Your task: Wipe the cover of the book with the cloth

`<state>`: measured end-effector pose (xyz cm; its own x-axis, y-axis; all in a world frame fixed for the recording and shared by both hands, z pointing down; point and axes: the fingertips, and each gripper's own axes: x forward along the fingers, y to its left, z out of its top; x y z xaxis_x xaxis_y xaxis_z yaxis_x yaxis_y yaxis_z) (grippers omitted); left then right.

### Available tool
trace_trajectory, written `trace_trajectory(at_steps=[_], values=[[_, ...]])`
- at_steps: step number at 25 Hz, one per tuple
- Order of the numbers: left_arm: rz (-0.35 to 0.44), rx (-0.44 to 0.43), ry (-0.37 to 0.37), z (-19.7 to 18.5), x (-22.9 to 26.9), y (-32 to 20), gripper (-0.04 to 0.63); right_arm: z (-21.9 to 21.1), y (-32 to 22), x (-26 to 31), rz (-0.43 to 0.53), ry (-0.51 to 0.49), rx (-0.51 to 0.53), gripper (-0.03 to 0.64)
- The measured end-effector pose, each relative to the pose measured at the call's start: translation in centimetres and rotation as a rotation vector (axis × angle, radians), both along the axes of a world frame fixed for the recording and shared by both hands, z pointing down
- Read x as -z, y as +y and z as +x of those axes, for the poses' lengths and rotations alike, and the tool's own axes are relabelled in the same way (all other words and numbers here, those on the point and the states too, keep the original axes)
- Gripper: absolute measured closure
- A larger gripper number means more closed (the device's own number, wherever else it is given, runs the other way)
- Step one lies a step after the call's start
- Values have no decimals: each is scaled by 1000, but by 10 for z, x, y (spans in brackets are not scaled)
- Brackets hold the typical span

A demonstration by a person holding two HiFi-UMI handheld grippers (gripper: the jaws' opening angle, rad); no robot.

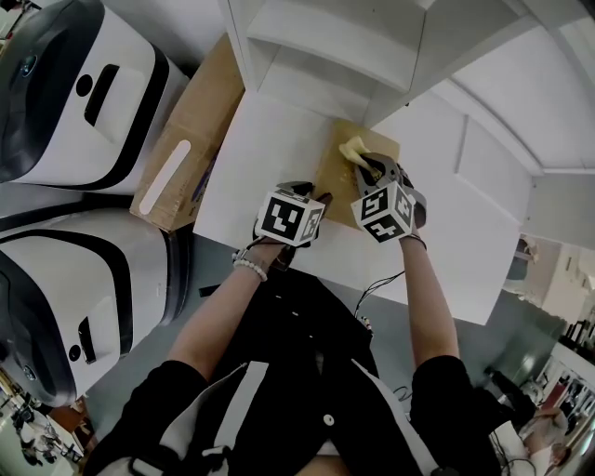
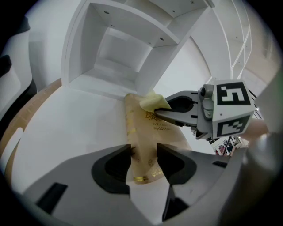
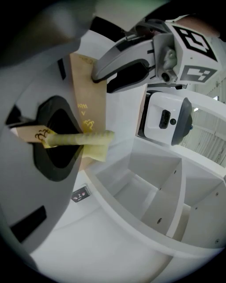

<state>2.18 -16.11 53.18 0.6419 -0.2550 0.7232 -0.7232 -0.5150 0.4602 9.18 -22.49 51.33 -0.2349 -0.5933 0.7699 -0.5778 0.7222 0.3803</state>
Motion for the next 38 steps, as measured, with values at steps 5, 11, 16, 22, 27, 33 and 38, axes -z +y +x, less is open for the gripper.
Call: trace_trajectory(at_steps=[5, 11, 16, 22, 27, 33, 38], values=[[1, 2, 5, -1, 0, -1, 408, -8, 27, -1, -26, -10, 38, 578], [10, -5, 7, 0, 1, -1, 408, -15, 63, -2, -49, 7, 92, 578], [10, -2, 7, -1, 0, -2, 408, -22, 94, -4, -80, 42, 177, 578], [12, -1, 0, -1, 1, 0, 408, -28, 126, -4, -134, 25, 242, 578], [14, -10, 2, 0, 1, -1, 408, -31, 143, 4, -202, -28, 287, 578], [9, -9, 5, -1, 0, 0, 408, -19, 112, 33, -120, -127, 170, 578], [3, -11, 9, -1, 0, -1, 408, -9, 52, 49, -10, -152, 84, 578]])
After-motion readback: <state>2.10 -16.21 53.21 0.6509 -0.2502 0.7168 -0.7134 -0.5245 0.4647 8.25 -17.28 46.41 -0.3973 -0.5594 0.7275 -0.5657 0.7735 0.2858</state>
